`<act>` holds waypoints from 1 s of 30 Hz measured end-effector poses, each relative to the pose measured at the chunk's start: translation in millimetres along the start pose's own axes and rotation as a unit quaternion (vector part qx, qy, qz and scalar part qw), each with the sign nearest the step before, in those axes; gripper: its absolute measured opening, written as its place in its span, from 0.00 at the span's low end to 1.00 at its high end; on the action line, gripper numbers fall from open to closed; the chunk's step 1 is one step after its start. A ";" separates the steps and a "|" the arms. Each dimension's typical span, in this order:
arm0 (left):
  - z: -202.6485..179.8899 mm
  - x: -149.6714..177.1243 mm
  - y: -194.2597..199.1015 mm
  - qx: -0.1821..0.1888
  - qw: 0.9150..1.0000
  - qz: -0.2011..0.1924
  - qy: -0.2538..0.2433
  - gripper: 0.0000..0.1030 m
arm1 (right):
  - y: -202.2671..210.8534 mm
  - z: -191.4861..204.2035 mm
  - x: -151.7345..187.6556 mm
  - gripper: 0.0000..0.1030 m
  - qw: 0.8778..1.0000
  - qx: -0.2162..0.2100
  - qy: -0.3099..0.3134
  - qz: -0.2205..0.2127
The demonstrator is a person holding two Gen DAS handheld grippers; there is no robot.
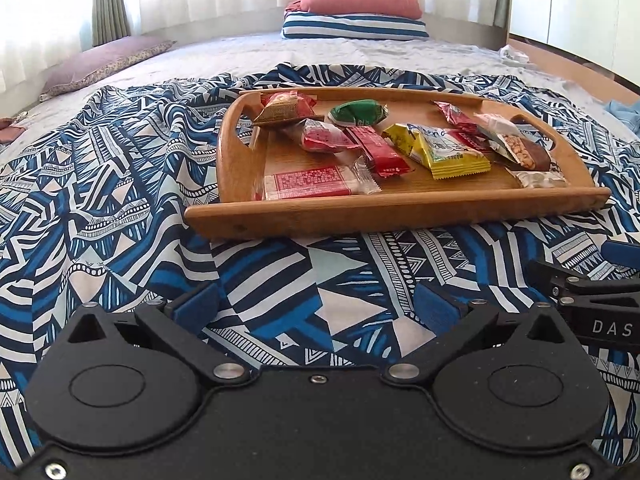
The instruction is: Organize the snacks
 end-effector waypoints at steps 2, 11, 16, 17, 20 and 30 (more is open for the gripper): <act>0.7 -0.4 -0.5 0.001 1.000 0.000 0.003 1.00 | 0.9 1.5 2.2 1.00 1.000 0.004 0.002 -0.007; 2.0 0.2 -0.6 -0.001 1.000 -0.004 0.009 1.00 | 2.2 2.2 4.1 1.00 1.000 0.006 0.005 -0.014; 1.7 -0.4 -0.8 -0.003 1.000 -0.003 0.012 1.00 | 2.5 2.4 4.4 1.00 1.000 0.006 0.005 -0.014; 1.7 -0.7 -0.9 -0.003 1.000 -0.003 0.012 1.00 | 2.5 2.4 4.4 1.00 1.000 0.006 0.005 -0.014; 2.3 -1.1 -1.2 -0.001 1.000 -0.002 0.012 1.00 | 2.4 2.3 4.4 1.00 1.000 0.006 0.005 -0.014; 2.9 -0.6 -2.2 0.000 1.000 -0.001 0.017 1.00 | 1.6 1.5 4.2 1.00 1.000 0.003 0.005 -0.012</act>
Point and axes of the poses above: each gripper's, at about its wrist camera, not at the fingertips, and y roughly against the way its jaws point, z to its left, x to its underside, the point moved 1 cm from there along -y, roughly the way its jaws point, and after that the axes turned 15 degrees about y, right-handed, at the moved point
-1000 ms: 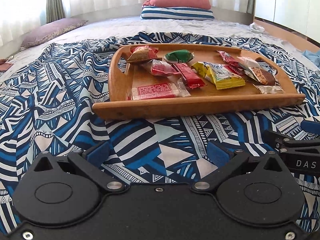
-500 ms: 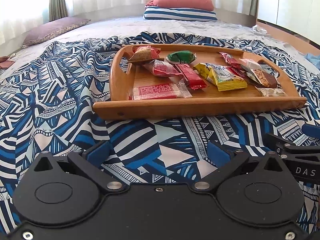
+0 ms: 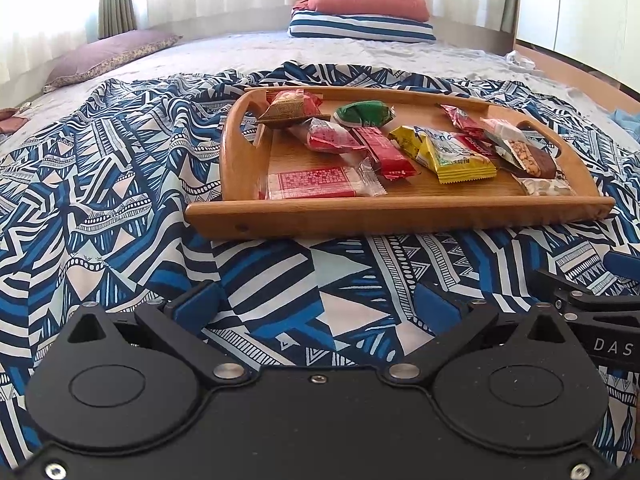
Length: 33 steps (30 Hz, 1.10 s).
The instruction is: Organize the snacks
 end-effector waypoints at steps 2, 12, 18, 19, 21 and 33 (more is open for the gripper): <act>0.1 -0.2 -0.4 -0.001 1.000 -0.001 -0.001 1.00 | 0.0 -0.2 -0.1 1.00 1.000 -0.001 0.000 0.000; 0.5 0.4 -0.3 -0.001 1.000 -0.004 -0.002 1.00 | 0.1 0.0 -0.5 1.00 1.000 0.000 0.001 0.000; 0.5 0.5 0.0 -0.001 1.000 -0.004 -0.002 1.00 | 0.1 0.1 -0.5 1.00 1.000 0.000 0.001 0.000; 0.5 0.4 -0.1 -0.001 1.000 -0.003 -0.002 1.00 | 0.1 0.1 -0.5 1.00 1.000 0.000 0.001 0.000; 0.5 0.5 0.0 -0.001 1.000 -0.003 -0.002 1.00 | 0.1 0.1 -0.5 1.00 1.000 0.000 0.001 0.000; 0.4 1.0 0.4 -0.001 1.000 -0.004 -0.002 1.00 | 0.2 0.2 -0.6 1.00 1.000 0.000 0.001 0.000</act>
Point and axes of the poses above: each gripper's, at about its wrist camera, not at the fingertips, and y roughly against the way its jaws point, z to its left, x to its underside, the point moved 1 cm from there along -y, roughly the way its jaws point, and after that the axes turned 15 degrees about y, right-handed, at the moved point
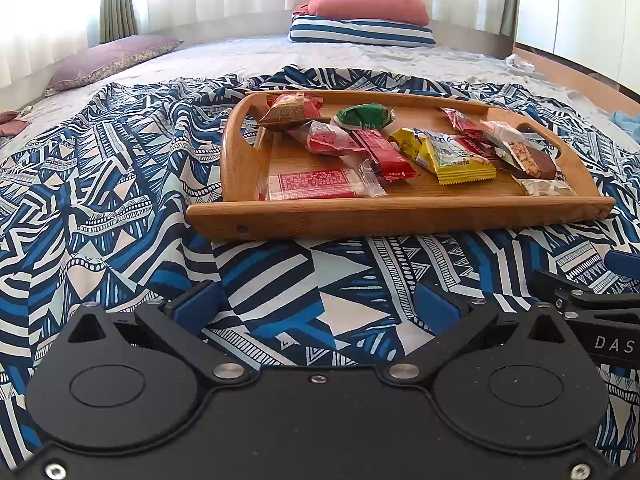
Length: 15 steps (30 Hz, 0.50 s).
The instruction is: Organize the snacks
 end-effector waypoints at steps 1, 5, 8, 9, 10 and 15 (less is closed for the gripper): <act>0.1 -0.1 0.0 0.000 1.000 0.000 0.000 1.00 | 0.0 -0.1 0.0 1.00 1.000 0.000 0.000 0.000; 0.1 0.0 0.0 0.000 1.000 0.000 0.000 1.00 | -0.1 0.0 0.0 1.00 1.000 0.000 0.000 0.000; 0.0 0.1 0.1 0.000 1.000 0.000 0.000 1.00 | -0.2 0.0 0.0 1.00 1.000 0.000 0.000 0.000; 0.1 0.0 0.1 0.000 1.000 0.000 0.000 1.00 | -0.2 0.0 0.1 1.00 1.000 0.000 0.000 0.000; 0.1 0.0 0.1 0.000 1.000 0.000 0.000 1.00 | -0.3 0.0 0.0 1.00 1.000 0.000 0.000 0.000; -0.2 -0.1 -0.1 -0.001 1.000 -0.001 -0.002 1.00 | -0.3 0.0 0.1 1.00 1.000 0.000 0.000 0.000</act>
Point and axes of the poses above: each gripper's, at about its wrist camera, not at the fingertips, and y roughly against the way its jaws point, z to its left, x to its underside, the point moved 1 cm from there along -y, roughly the way its jaws point, and after that the axes turned 15 degrees about y, right-handed, at the moved point
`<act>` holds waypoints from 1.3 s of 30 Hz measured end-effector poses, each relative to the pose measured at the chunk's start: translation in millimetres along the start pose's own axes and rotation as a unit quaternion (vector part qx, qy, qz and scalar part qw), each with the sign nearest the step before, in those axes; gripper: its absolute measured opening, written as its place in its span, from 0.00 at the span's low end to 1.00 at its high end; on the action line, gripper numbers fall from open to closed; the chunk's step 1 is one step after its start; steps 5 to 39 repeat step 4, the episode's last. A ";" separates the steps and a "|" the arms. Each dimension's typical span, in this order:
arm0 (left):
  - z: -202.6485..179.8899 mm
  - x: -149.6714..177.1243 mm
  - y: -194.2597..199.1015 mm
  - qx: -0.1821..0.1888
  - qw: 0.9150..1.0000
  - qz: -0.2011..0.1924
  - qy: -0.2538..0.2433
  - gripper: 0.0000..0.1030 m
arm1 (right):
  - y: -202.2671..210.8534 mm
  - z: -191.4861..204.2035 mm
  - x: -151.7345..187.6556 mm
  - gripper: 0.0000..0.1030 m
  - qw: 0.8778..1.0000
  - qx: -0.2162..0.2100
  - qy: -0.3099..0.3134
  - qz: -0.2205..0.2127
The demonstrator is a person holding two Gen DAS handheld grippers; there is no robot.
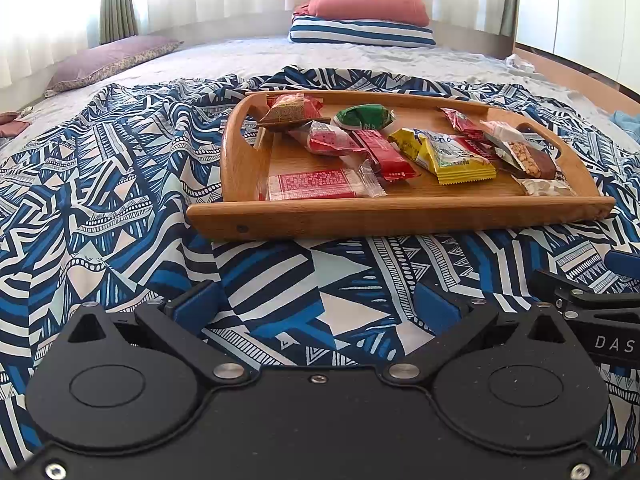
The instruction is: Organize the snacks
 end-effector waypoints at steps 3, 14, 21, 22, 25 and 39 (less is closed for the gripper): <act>0.0 -0.5 0.4 0.001 1.000 -0.001 0.001 1.00 | 0.0 0.0 0.0 1.00 1.000 0.000 0.000 0.000; -0.2 -0.5 0.4 0.000 1.000 -0.001 0.000 1.00 | 0.0 0.1 0.0 1.00 1.000 0.000 0.000 0.000; -0.2 -0.5 0.4 0.000 1.000 -0.001 0.000 1.00 | 0.0 0.1 0.0 1.00 1.000 0.000 0.000 0.000; -0.2 -0.5 0.4 0.000 1.000 -0.001 0.000 1.00 | 0.0 0.1 0.0 1.00 1.000 0.000 0.000 0.000; -0.2 -0.5 0.4 0.000 1.000 -0.001 0.000 1.00 | 0.0 0.1 0.0 1.00 1.000 0.000 0.000 0.000; -0.2 -0.5 0.4 0.000 1.000 -0.001 0.000 1.00 | 0.0 0.1 0.0 1.00 1.000 0.000 0.000 0.000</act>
Point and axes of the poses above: each gripper's, at about its wrist camera, not at the fingertips, and y roughly against the way its jaws point, z to its left, x to its underside, the point moved 1 cm from there along -y, roughly the way its jaws point, and after that the axes turned 15 degrees about y, right-handed, at the moved point
